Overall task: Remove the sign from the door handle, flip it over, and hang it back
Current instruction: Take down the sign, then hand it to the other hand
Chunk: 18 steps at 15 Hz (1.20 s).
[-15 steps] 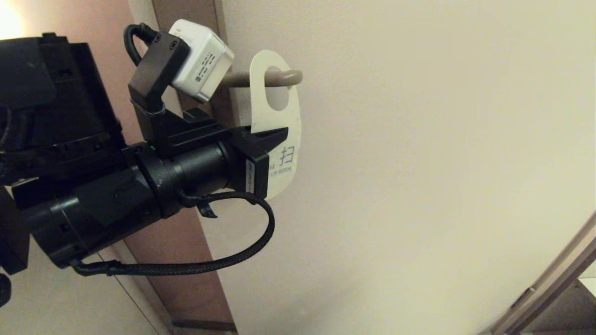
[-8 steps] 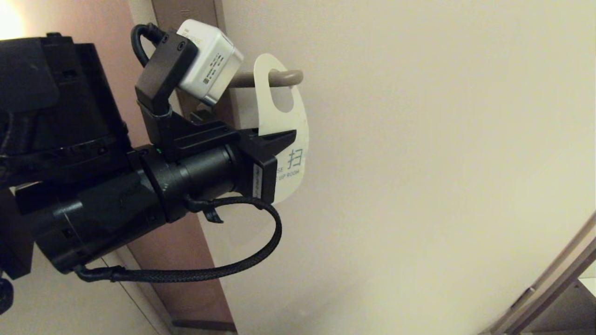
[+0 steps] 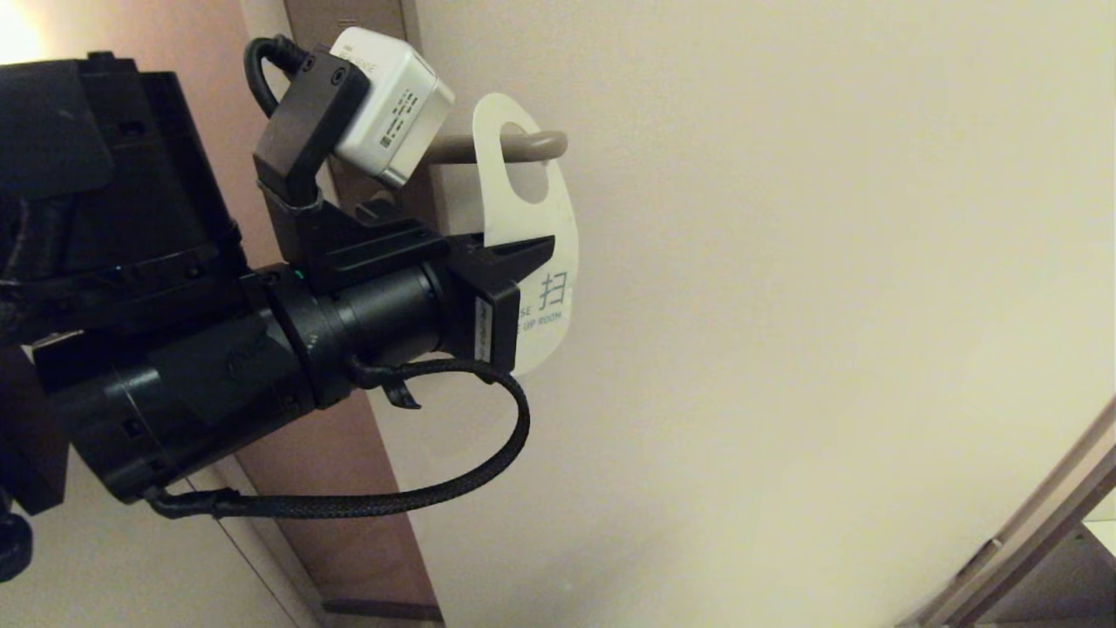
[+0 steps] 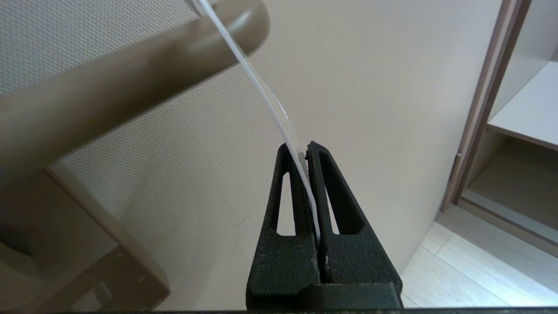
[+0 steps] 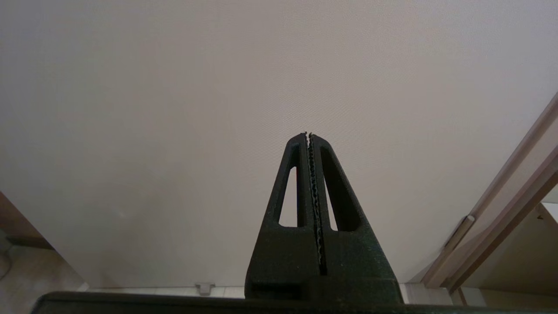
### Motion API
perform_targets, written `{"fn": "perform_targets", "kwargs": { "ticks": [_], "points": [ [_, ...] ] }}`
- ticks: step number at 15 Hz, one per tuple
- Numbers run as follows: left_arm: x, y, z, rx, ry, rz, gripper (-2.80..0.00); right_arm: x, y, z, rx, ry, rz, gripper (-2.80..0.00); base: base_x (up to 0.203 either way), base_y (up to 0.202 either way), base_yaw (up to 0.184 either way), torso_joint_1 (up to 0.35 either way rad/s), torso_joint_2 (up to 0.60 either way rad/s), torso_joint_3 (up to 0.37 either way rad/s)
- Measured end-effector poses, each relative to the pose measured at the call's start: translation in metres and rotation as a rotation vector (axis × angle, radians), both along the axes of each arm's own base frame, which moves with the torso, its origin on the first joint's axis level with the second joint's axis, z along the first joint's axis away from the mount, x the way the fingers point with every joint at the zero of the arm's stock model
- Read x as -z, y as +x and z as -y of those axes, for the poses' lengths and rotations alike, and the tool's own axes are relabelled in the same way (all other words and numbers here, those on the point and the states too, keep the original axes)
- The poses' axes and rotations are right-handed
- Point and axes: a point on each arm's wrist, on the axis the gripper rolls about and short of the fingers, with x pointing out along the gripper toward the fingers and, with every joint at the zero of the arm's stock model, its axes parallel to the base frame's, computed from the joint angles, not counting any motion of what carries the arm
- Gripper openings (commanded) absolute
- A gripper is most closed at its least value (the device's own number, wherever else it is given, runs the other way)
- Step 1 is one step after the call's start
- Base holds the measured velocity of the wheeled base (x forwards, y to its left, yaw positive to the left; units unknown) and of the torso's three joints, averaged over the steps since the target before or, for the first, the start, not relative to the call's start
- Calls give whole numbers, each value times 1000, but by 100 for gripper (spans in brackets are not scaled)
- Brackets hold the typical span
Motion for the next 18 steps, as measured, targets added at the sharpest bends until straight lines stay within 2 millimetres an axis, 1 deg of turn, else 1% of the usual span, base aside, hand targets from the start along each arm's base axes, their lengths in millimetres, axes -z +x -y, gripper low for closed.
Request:
{"fn": "perform_targets", "kwargs": {
  "ticks": [6, 13, 18],
  "points": [
    [-7, 2, 0, -7, -17, 14, -280, 0, 0, 0, 0, 0, 0, -280, 0, 0, 0, 0, 0, 0],
    [-4, 5, 2, -9, -8, 11, -280, 0, 0, 0, 0, 0, 0, -280, 0, 0, 0, 0, 0, 0],
    [0, 3, 4, 6, 9, 6, -280, 0, 0, 0, 0, 0, 0, -280, 0, 0, 0, 0, 0, 0]
  ]
}}
